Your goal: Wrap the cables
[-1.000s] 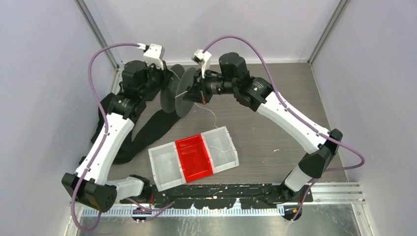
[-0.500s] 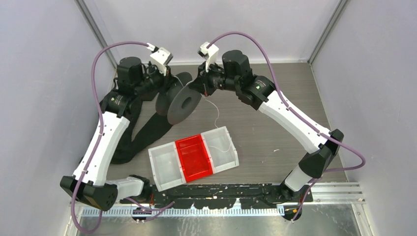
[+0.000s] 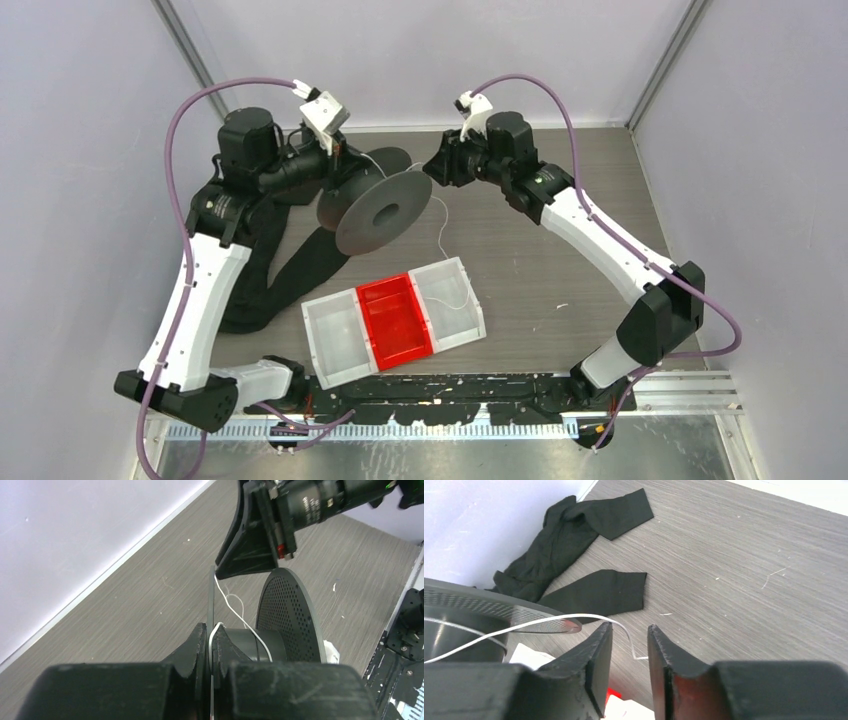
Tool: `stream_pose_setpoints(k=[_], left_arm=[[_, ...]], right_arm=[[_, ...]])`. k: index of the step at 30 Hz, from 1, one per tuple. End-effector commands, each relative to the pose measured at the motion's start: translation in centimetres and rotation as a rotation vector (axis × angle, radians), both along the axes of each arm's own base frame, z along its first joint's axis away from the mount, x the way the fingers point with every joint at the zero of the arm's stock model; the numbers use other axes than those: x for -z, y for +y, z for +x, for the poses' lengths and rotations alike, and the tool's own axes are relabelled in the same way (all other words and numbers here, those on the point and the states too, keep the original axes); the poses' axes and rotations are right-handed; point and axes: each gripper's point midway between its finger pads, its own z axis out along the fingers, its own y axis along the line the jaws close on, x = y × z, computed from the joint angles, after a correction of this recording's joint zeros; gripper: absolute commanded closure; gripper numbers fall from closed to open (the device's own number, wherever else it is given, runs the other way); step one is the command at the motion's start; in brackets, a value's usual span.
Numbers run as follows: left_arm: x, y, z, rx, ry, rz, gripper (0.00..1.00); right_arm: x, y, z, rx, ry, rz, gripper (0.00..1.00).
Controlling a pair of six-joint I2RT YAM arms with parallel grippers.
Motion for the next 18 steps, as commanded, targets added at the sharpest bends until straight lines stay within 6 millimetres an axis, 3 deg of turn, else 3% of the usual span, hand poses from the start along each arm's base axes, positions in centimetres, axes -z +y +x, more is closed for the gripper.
stream_pose_setpoints(k=[1,4,8,14,18], left_arm=[[-5.5,0.0,-2.1,0.019,-0.124,-0.096,1.00],[-6.9,1.1,-1.2,-0.077,-0.145,-0.124,1.00],[-9.2,2.5,-0.3,-0.185,-0.173,-0.169,1.00],[-12.6,3.5,-0.4,-0.263,-0.216,-0.276,1.00],[-13.6,3.6,-0.2,-0.282,-0.225,-0.340,1.00]], right_arm=[[-1.5,0.2,1.2,0.029,-0.041,0.099,0.60],[-0.2,-0.1,1.4,0.036,-0.006,0.132,0.53],[1.3,-0.2,1.0,0.023,0.009,0.183,0.36],[2.4,-0.8,-0.2,0.013,-0.037,0.234,0.24],[4.6,-1.0,-1.0,0.004,0.004,0.218,0.22]])
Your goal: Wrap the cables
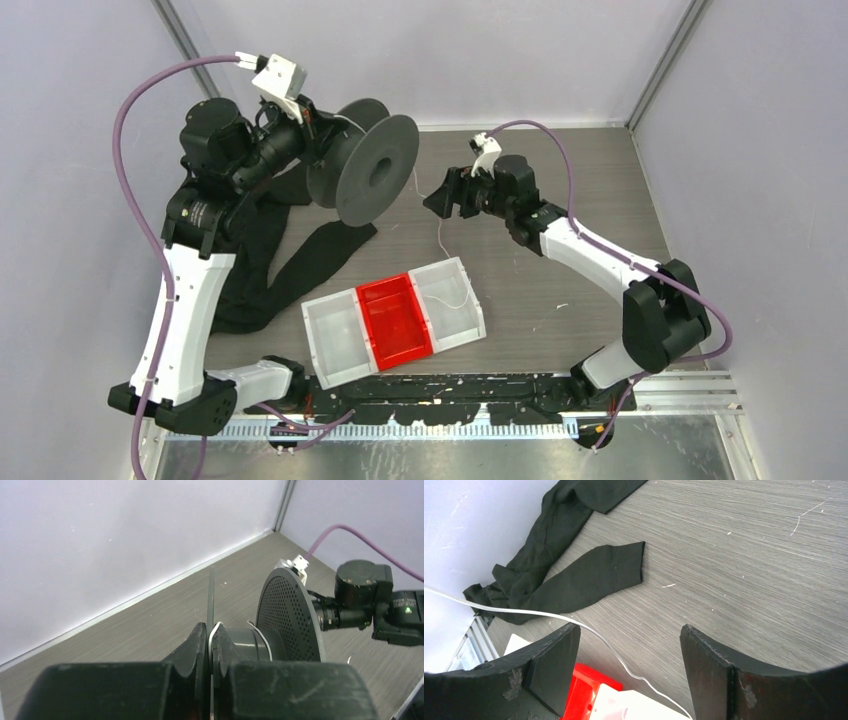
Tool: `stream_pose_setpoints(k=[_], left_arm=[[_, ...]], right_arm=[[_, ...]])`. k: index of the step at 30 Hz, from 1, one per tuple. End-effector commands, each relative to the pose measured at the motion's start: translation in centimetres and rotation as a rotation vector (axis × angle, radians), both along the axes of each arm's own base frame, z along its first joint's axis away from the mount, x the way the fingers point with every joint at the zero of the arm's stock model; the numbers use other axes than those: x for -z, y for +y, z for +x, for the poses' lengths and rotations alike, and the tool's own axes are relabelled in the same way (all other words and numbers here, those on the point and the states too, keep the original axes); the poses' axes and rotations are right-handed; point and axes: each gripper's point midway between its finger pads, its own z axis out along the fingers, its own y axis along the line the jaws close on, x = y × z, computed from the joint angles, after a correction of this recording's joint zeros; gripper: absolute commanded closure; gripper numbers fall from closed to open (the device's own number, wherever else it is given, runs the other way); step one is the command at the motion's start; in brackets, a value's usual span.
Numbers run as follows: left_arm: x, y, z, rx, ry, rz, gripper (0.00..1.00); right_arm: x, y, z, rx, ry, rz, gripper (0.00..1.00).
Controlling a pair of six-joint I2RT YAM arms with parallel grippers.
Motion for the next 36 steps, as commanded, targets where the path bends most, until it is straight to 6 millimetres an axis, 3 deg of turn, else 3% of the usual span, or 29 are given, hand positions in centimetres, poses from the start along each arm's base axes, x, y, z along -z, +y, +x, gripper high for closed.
stream_pose_setpoints(k=[1,12,14,17,20,23,30,36], left_arm=[[-6.2,1.0,-0.9,-0.051,-0.161,-0.150,1.00],[-7.4,1.3,-0.7,-0.079,-0.176,-0.192,1.00],[-7.6,1.4,-0.6,-0.086,-0.178,-0.201,1.00],[-7.7,1.6,-0.3,-0.104,-0.178,-0.218,1.00],[-7.7,1.6,-0.1,-0.108,-0.171,-0.228,1.00],[-7.4,1.5,0.2,-0.105,-0.162,-0.225,1.00],[-6.1,1.1,1.3,-0.110,-0.132,-0.222,1.00],[-5.3,0.5,2.3,-0.102,-0.103,-0.247,1.00]], right_arm=[[-4.4,0.3,-0.6,-0.024,-0.123,0.111,0.22],[1.8,1.7,-1.7,-0.063,-0.055,0.136,0.24],[2.2,2.4,-1.7,-0.079,-0.049,0.155,0.31],[2.3,3.3,-1.6,-0.093,-0.024,0.169,0.62],[1.7,2.5,-0.9,-0.041,-0.045,0.146,0.86],[1.0,-0.4,0.3,0.103,-0.121,0.049,0.99],[-4.9,-6.7,1.1,0.362,-0.309,-0.045,1.00],[-9.7,-7.7,0.2,0.354,-0.388,-0.080,0.99]])
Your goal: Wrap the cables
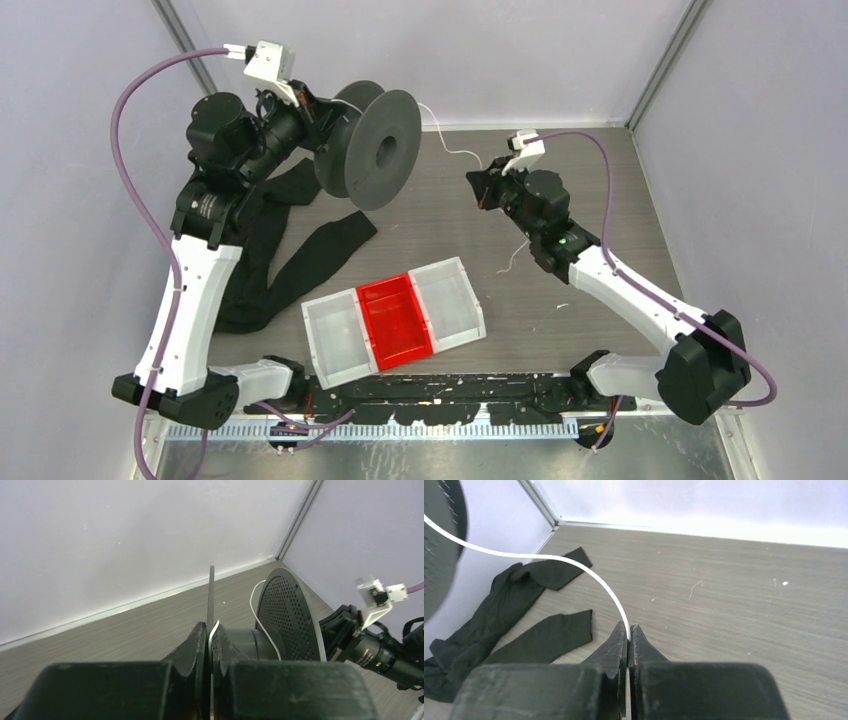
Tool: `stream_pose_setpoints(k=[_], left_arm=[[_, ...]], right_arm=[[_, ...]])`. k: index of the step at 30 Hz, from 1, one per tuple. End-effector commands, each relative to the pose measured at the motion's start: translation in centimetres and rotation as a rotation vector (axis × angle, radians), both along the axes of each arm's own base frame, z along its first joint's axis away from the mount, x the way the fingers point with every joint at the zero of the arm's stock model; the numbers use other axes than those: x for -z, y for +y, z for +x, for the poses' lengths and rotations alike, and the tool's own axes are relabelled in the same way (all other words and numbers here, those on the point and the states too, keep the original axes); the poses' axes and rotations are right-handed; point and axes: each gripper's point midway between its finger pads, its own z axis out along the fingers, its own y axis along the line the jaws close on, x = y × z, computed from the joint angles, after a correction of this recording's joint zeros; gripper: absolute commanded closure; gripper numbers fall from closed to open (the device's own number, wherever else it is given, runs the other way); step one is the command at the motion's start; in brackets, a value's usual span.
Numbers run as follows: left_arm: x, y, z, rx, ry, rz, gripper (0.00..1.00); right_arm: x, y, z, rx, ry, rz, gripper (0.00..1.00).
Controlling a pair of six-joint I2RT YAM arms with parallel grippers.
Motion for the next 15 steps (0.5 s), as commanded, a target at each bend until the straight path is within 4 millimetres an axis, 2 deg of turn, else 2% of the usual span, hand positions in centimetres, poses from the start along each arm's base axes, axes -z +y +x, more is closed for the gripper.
stream_pose_setpoints(k=[1,4,9,12,15], left_arm=[[-3.9,0.0,0.2,-0.005,-0.118,-0.094,1.00],[-4.7,0.0,0.3,-0.012,-0.133,-0.125,1.00],[-6.9,0.1,-0.1,0.011,-0.166,-0.204,1.00],[-7.8,-0.3,-0.3,0.049,-0.174,-0.231,1.00],[-8.3,0.1,-0.3,0.044,-0.178,-0.275,1.00]], right_arm=[[-3.8,-1.2,0.1,0.032,-0.066,-0.072,0.99],[-3.7,-0.1,-0.6,-0.052,-0.015,-0.110,0.99],[-1.0,2.7,-2.3,-0.206,0.111,-0.097,1.00],[0.8,3.4,-2.3,-0.224,0.150,-0.104,1.00],[1.9,4.2,-2.1,-0.239,0.187,-0.085,1.00]])
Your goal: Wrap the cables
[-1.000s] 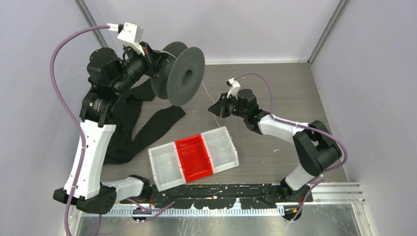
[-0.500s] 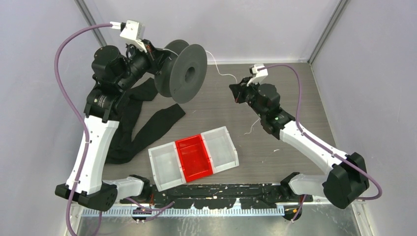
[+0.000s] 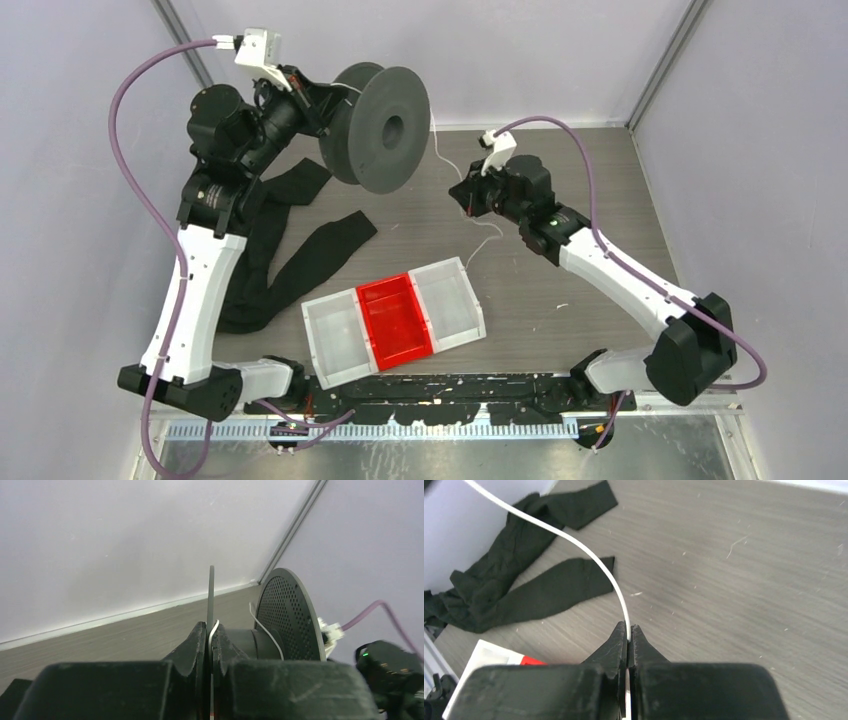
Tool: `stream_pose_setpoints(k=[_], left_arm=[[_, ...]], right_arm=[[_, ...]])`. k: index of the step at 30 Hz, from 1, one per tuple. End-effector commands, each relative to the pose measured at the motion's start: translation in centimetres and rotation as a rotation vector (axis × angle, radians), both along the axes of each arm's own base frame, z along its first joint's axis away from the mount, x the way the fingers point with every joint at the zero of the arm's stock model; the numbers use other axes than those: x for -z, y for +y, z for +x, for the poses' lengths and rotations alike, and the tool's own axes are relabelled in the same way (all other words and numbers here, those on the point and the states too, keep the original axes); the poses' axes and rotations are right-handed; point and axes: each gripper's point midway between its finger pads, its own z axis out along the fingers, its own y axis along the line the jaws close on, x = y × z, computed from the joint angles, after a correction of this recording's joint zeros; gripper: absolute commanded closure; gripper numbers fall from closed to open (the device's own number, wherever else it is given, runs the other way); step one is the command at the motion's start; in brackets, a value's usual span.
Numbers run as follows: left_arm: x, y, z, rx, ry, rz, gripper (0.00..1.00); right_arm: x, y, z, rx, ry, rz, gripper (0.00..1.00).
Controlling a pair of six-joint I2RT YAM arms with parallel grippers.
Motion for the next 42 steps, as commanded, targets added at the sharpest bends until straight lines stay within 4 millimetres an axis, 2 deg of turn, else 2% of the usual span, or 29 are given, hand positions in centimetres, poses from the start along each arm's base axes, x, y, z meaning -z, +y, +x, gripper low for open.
stream_pose_setpoints(k=[1,5,10,12,16,20,24,27,33,38,42], left_arm=[[-7.3,0.7,-1.9,0.026,-0.193,-0.162,1.00],[-7.5,2.2,-1.0,-0.035,-0.181,-0.252,1.00],[-5.8,5.0,1.6,-0.217,-0.164,-0.322,1.00],[-4.4,5.7,2.8,-0.277,-0.136,-0.322,1.00],[-1.9,5.7,4.2,-0.330,-0.107,-0.318,1.00],[0.9,4.6,5.2,-0.372,-0.089,-0.190,1.00],[3.9,2.3,5.7,-0.318,-0.053,-0.038,1.00],[5.7,0.7,5.6,-0.235,-0.034,0.036,1.00],[8.2,-1.4,4.3,-0.076,-0.011,0.170,1.00],[9.4,-2.8,2.5,0.062,-0.010,0.281,1.00],[10.8,-3.9,0.5,0.199,0.005,0.379,1.00]], right_arm=[[1.5,1.9,-0.7,-0.064,0.071,0.029,1.00],[2.6,4.4,-2.1,-0.115,0.093,0.020,0.99],[1.5,8.5,-4.4,-0.194,0.043,0.044,0.99],[0.6,10.2,-5.8,-0.237,0.034,0.059,0.99],[-1.6,12.6,-7.4,-0.298,0.006,0.078,1.00],[-4.9,14.0,-8.8,-0.370,-0.029,0.109,1.00],[-7.2,14.1,-9.5,-0.416,-0.020,0.065,0.99],[-9.6,14.0,-9.8,-0.439,-0.057,0.073,0.99],[-14.2,13.5,-10.0,-0.438,-0.149,0.158,1.00],[-15.5,11.9,-8.2,-0.352,-0.211,0.110,0.99],[-15.7,10.3,-6.7,-0.286,-0.233,0.059,0.96]])
